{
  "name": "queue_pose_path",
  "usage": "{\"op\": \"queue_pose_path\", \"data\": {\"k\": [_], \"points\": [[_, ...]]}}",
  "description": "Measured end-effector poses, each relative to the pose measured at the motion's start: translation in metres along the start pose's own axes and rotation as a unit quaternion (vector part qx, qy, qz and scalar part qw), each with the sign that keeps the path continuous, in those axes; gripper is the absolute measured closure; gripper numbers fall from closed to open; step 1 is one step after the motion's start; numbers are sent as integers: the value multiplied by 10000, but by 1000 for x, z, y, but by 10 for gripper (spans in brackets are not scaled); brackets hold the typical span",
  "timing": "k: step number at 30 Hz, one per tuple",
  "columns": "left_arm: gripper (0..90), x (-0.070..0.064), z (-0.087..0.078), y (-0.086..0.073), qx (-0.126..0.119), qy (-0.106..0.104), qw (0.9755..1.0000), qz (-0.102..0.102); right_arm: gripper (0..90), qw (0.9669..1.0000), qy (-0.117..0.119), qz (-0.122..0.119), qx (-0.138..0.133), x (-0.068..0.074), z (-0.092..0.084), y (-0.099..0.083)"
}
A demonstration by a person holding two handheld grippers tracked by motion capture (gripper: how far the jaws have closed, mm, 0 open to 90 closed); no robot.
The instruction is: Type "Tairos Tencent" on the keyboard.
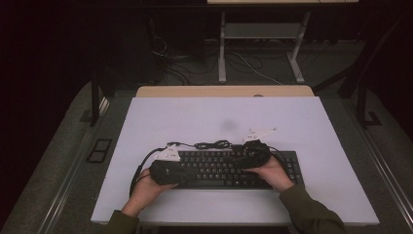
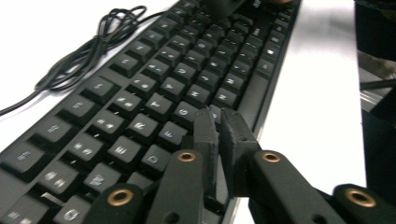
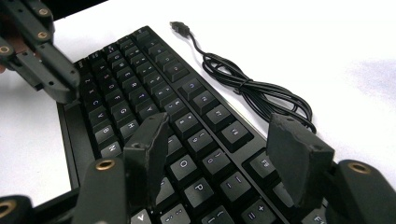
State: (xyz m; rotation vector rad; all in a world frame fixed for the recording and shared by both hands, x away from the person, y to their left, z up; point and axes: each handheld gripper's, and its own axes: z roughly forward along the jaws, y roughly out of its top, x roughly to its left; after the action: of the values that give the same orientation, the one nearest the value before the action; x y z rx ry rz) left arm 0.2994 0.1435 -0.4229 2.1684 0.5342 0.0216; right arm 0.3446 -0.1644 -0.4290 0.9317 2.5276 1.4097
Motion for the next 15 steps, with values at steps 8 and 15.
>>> {"op": "queue_pose_path", "data": {"k": [8, 15], "points": [[890, -6, 7, 1, 101, -186, 9997, 125, 384, 10000, -4, 21, 13, 0, 0, 0], [890, -6, 12, 1, 185, -226, 9995, 155, 384, 10000, -3, 37, 25, 0, 0, 0]]}}
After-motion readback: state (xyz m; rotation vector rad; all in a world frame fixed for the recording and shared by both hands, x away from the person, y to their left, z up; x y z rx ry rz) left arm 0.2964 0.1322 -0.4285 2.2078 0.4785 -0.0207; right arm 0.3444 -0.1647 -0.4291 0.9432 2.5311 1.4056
